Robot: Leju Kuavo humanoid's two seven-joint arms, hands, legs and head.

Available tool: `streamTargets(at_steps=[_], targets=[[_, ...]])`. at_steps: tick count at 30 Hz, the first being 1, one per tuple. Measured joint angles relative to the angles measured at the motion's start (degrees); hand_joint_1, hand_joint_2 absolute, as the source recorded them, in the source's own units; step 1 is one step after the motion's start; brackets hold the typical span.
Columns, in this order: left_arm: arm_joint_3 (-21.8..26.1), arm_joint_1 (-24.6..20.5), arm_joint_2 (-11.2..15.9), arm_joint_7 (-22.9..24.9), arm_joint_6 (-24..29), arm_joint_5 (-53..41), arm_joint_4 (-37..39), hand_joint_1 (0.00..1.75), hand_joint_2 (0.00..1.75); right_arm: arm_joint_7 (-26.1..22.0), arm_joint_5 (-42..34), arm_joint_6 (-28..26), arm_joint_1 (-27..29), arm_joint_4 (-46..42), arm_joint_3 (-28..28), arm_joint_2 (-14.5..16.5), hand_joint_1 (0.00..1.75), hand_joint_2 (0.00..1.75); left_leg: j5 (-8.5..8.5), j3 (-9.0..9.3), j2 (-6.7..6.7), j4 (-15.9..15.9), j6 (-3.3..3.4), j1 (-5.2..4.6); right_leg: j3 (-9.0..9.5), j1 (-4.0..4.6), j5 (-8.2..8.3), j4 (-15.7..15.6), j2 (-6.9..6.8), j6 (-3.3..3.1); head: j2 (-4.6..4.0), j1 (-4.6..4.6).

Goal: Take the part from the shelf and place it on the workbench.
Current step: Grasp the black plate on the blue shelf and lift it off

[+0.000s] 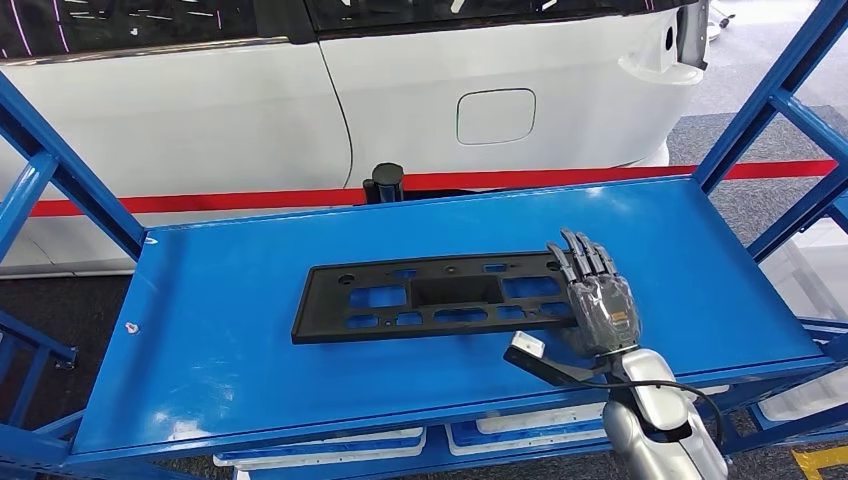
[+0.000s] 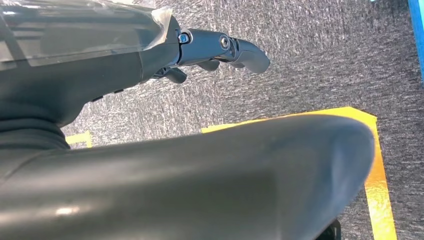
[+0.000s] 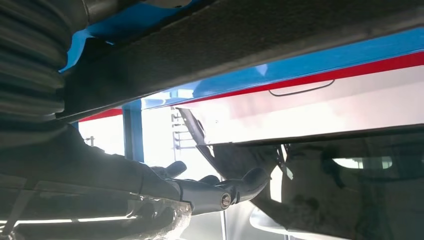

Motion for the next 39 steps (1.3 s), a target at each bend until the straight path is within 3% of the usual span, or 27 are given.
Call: streamTargets(at_steps=[3,7,8,19,23,29,39], targets=[[0.01,0.0,-0.04,0.0,0.01,0.0,0.0,0.0,0.0,0.0,-0.09,0.01,-0.34,0.48,0.25,0.08,0.0,1.75,0.0,0.02,0.0,0.0,0.0,0.0,0.02,0.0,0.0,0.0,0.0,0.0,0.0,-0.01],[0.01,0.0,-0.11,0.0,0.03,0.02,0.0,0.0,0.0,0.0,-0.44,0.08,-0.62,1.02,0.51,0.1,1.28,1.75,0.0,0.06,0.01,0.0,0.0,0.0,0.07,0.0,0.0,0.0,0.0,0.0,0.0,0.0],[0.01,0.0,-0.13,0.0,0.03,0.02,0.0,0.0,0.0,0.0,-0.55,0.16,-0.65,1.2,0.58,0.1,1.34,1.75,0.0,0.06,0.01,0.0,0.0,0.0,0.08,0.0,0.0,0.0,0.0,0.0,0.0,0.0],[-0.94,0.01,-0.18,-2.24,-0.25,-0.61,0.0,0.0,0.0,0.02,-1.34,0.64,-1.03,2.8,1.43,0.09,1.38,1.75,0.0,0.1,-0.01,0.0,0.0,0.0,0.08,0.0,0.0,0.0,-0.01,0.0,0.0,0.0],[-1.17,0.01,-0.18,-2.65,-0.21,-0.61,0.0,0.0,1.75,0.02,-1.34,0.66,-1.54,2.84,1.55,0.08,1.45,1.75,0.0,0.12,-0.02,0.0,0.0,0.0,0.09,0.0,0.0,0.0,-0.01,0.0,0.0,-0.01],[-1.33,0.02,-0.16,-3.57,-0.6,-0.83,0.0,0.0,1.75,0.02,-1.32,0.67,-1.89,2.82,1.68,0.07,1.6,1.75,0.0,0.17,-0.02,0.0,0.0,0.0,0.19,0.0,0.0,-0.01,-0.01,0.0,0.0,0.0],[-1.4,0.03,-0.16,-5.09,-0.09,-1.03,0.0,0.0,1.75,0.43,-1.19,0.74,-1.74,1.8,1.69,-0.19,1.66,1.75,0.0,0.27,-0.03,0.0,0.0,0.0,0.23,0.0,0.0,-0.02,-0.01,0.0,0.0,0.0]])
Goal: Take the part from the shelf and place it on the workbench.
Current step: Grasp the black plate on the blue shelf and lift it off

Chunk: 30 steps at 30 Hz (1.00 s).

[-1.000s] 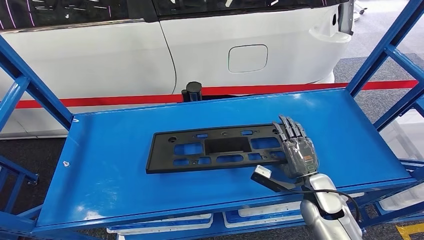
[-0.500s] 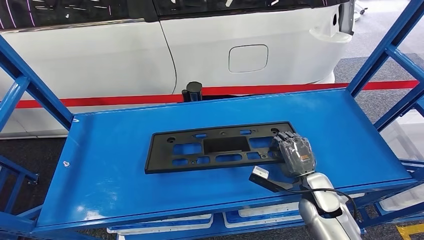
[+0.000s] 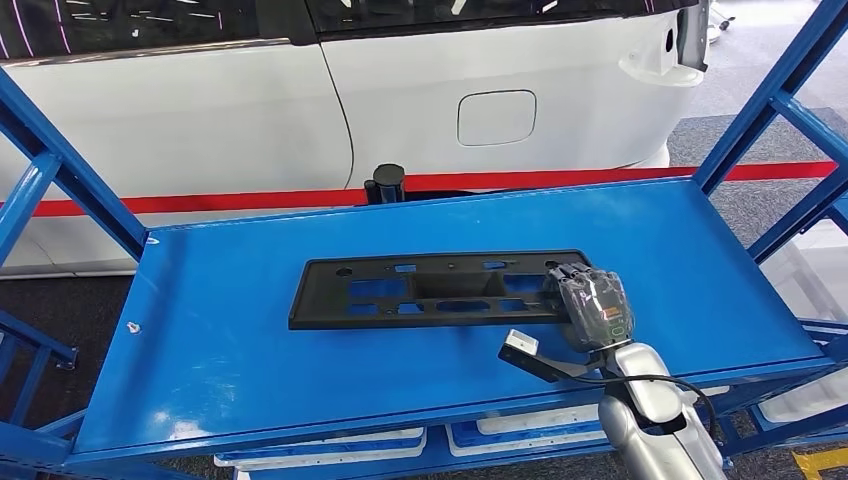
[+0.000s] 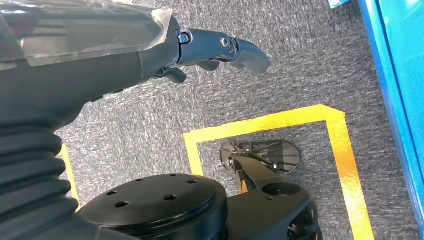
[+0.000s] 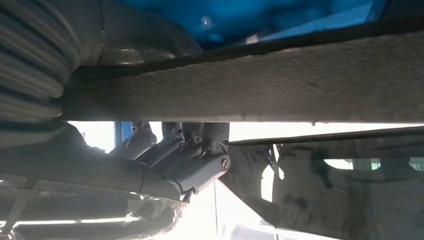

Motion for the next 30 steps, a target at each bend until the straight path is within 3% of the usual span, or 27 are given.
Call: streamTargets(at_steps=[30], targets=[[-0.63,0.02,-0.01,-0.53,2.08,0.5,0.0,0.0,1.75,0.92,0.22,-3.55,2.86,-3.27,-1.27,0.07,1.66,1.75,0.0,-0.09,0.0,0.0,0.0,0.0,-0.04,0.0,0.0,0.0,0.0,0.0,0.0,0.0]])
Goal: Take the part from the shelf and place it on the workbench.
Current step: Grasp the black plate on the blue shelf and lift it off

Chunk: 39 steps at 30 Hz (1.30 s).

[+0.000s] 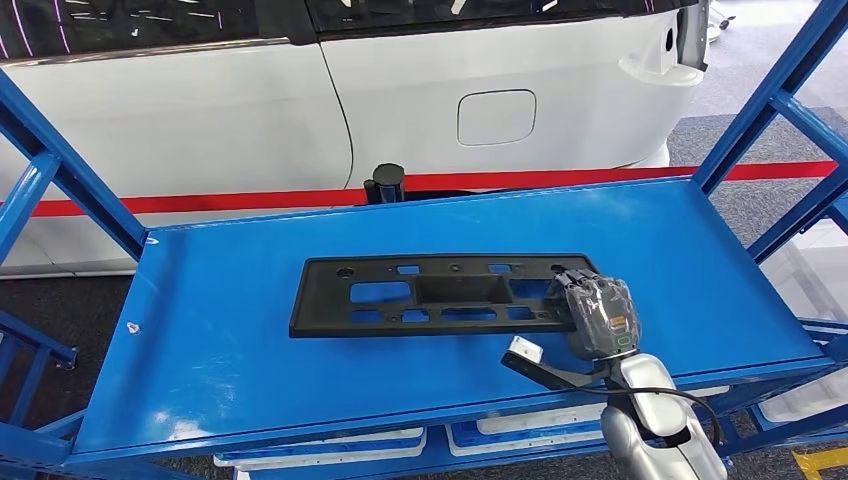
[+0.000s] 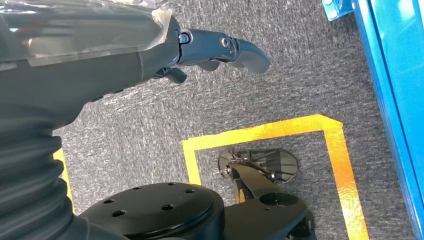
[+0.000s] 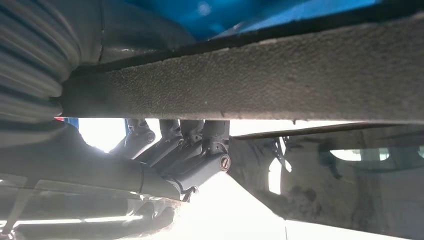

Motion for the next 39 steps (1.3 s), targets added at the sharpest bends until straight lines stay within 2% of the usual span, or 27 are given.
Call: streamTargets(at_steps=[11,17,26,33,36,39], targets=[[0.01,0.04,0.02,0.11,-0.12,0.58,0.0,0.0,1.75,-2.92,-7.88,-5.02,1.63,-1.63,-2.54,1.1,1.66,1.75,0.0,-0.16,0.0,0.0,0.0,0.0,-0.13,0.0,0.0,0.01,0.0,0.0,0.0,-0.01],[0.02,0.07,0.02,0.11,-0.17,0.65,0.0,0.0,1.75,-4.34,-11.03,-6.03,1.85,-2.54,-3.56,1.73,1.66,1.75,0.0,-0.2,0.0,0.0,0.0,0.0,-0.19,0.0,0.0,0.01,0.0,0.0,0.0,0.0],[-0.13,0.06,0.46,1.28,-2.11,0.71,0.0,0.0,1.75,-12.99,-31.11,-9.64,2.2,-7.7,-5.42,4.26,1.66,1.75,0.01,-0.24,0.0,0.0,-0.01,0.0,-0.26,0.0,0.0,0.01,0.0,0.0,0.0,-0.01],[-0.11,0.08,0.68,1.16,-2.19,1.4,0.0,0.0,1.75,-17.89,-47.04,-8.35,2.43,-13.38,-6.47,6.72,1.66,1.75,0.01,-0.27,0.01,0.0,-0.01,0.0,-0.26,0.0,0.0,0.02,0.0,0.0,0.0,-0.01],[-0.1,0.16,0.75,0.9,-2.21,1.72,0.0,0.0,1.75,-18.65,-51.4,-7.31,2.43,-15.41,-6.91,7.65,1.66,1.75,0.01,-0.26,0.0,0.0,-0.01,0.0,-0.26,0.0,0.0,0.01,0.0,0.0,0.0,-0.01],[-0.09,0.24,0.81,0.82,-2.26,1.81,0.0,0.0,1.75,-18.81,-52.47,-6.92,2.43,-16.64,-7.41,8.23,1.66,1.75,0.01,-0.27,0.01,0.0,-0.01,0.0,-0.26,0.0,0.0,0.01,0.0,0.0,0.0,-0.01]])
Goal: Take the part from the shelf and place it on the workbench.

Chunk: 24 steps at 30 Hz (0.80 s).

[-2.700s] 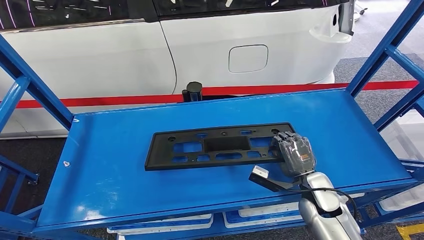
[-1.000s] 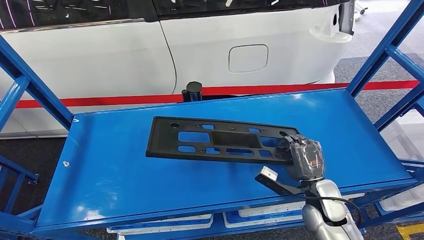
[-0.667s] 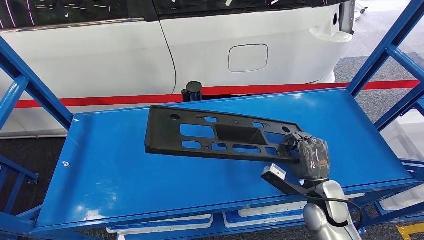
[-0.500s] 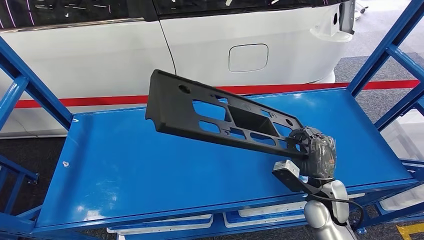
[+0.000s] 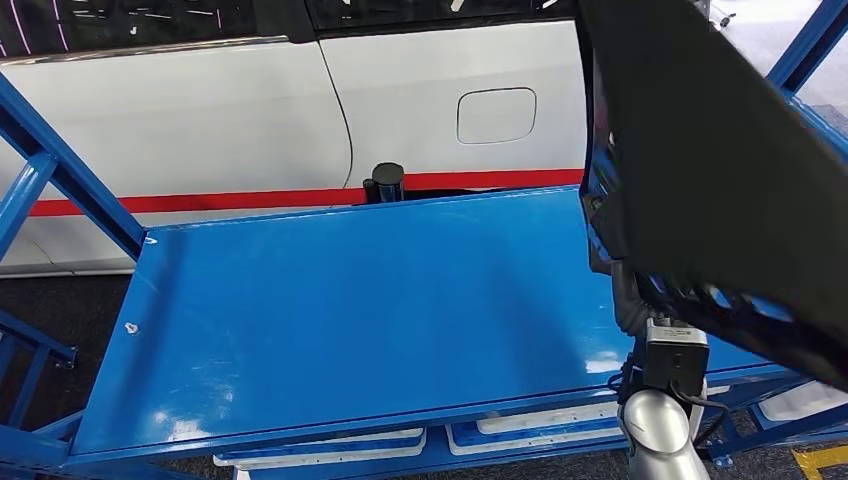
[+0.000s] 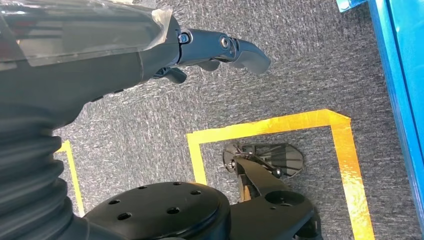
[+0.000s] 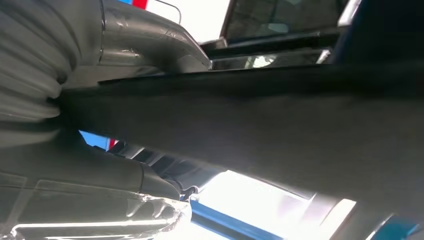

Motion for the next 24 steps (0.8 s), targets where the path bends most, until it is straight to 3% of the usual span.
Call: streamTargets(at_steps=[9,14,24], targets=[[0.0,0.27,0.29,0.31,-0.75,0.07,0.01,0.0,1.75,-0.96,-9.61,2.96,0.02,-2.62,-1.74,2.26,1.66,1.75,0.0,0.01,-0.01,0.0,0.0,0.0,-0.01,0.0,0.0,0.0,0.0,0.0,0.0,0.0],[0.0,0.43,0.4,0.92,-0.38,0.19,0.01,0.0,1.75,-0.41,-17.71,8.05,0.05,-3.95,-3.04,3.47,1.66,1.75,0.0,0.02,-0.01,0.0,0.0,0.0,-0.01,0.0,0.0,0.0,0.0,0.0,0.0,0.01],[0.05,0.46,0.51,1.55,0.67,0.83,0.01,0.0,1.75,0.64,-25.03,12.71,0.26,-4.93,-4.17,4.98,1.66,1.75,0.0,0.02,-0.01,0.0,0.0,0.0,-0.01,0.0,0.0,0.0,0.0,0.0,0.0,0.01]])
